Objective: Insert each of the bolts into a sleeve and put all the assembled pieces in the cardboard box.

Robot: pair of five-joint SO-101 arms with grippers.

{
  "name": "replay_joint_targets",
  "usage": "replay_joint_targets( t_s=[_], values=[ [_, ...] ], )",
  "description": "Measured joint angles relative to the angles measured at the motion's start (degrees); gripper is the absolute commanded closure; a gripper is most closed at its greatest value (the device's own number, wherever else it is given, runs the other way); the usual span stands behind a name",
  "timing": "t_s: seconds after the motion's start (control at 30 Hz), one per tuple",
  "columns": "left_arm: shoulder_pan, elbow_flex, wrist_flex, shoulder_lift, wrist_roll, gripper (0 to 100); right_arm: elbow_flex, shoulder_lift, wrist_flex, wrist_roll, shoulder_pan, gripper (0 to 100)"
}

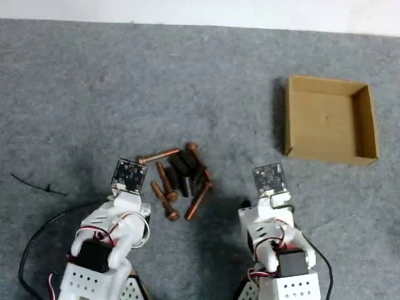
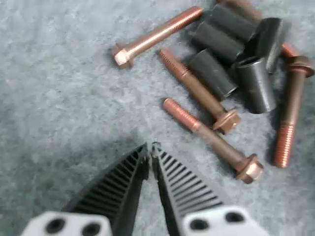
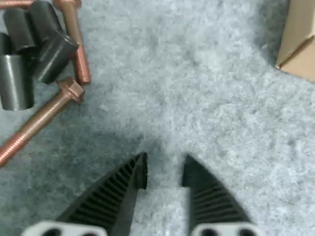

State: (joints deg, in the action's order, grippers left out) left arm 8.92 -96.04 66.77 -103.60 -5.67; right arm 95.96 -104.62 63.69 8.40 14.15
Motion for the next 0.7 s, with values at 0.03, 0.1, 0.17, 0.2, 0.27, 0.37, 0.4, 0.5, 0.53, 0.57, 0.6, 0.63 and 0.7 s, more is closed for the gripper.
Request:
replay_joint_targets(
  t_s=[0.03,0.1,0.17,0.2,0.27,0.37,0.4,0.5,0.53,0.57,0.6,0.63,0.7],
  values=[
    [0.00,0.00,-0.09,0.00,0.00,96,0.00,0.00,-0.09,0.00,-0.09,97.6],
    [0.26,0.00,-0.26,0.00,0.00,97,0.00,0.00,-0.18,0.00,0.00,97.6],
    [0.09,0.00,-0.26,0.00,0.09,97,0.00,0.00,-0.26,0.00,0.00,97.6],
    [0.09,0.00,-0.26,0.00,0.09,97,0.00,0.00,-0.26,0.00,0.00,97.6],
    [0.00,0.00,-0.26,0.00,0.09,97,0.00,0.00,-0.26,0.00,0.00,97.6],
    [-6.07,2.55,0.00,0.00,1.14,97,0.00,0.00,-0.26,0.00,0.00,97.6],
    [-9.49,4.48,0.88,0.00,3.16,97,0.00,0.00,-0.26,0.00,0.00,97.6],
    [-21.71,9.76,3.69,-0.53,12.75,97,0.00,0.00,-0.26,0.00,0.00,97.6],
    [-25.58,10.64,3.96,-0.62,13.89,97,0.00,0.00,-0.26,0.00,0.00,97.6],
    [-28.92,11.25,3.87,-0.44,13.10,96,0.00,0.00,-0.26,0.00,0.00,97.6],
    [-31.56,12.04,2.90,-0.09,10.90,96,0.00,0.00,-0.26,0.00,0.00,97.6],
    [-33.49,12.92,1.49,-0.09,8.79,96,0.00,0.00,-0.26,0.00,0.00,97.6],
    [-34.99,15.30,-1.32,-0.09,7.12,91,0.00,0.00,-0.26,0.00,0.00,97.6]
  ],
)
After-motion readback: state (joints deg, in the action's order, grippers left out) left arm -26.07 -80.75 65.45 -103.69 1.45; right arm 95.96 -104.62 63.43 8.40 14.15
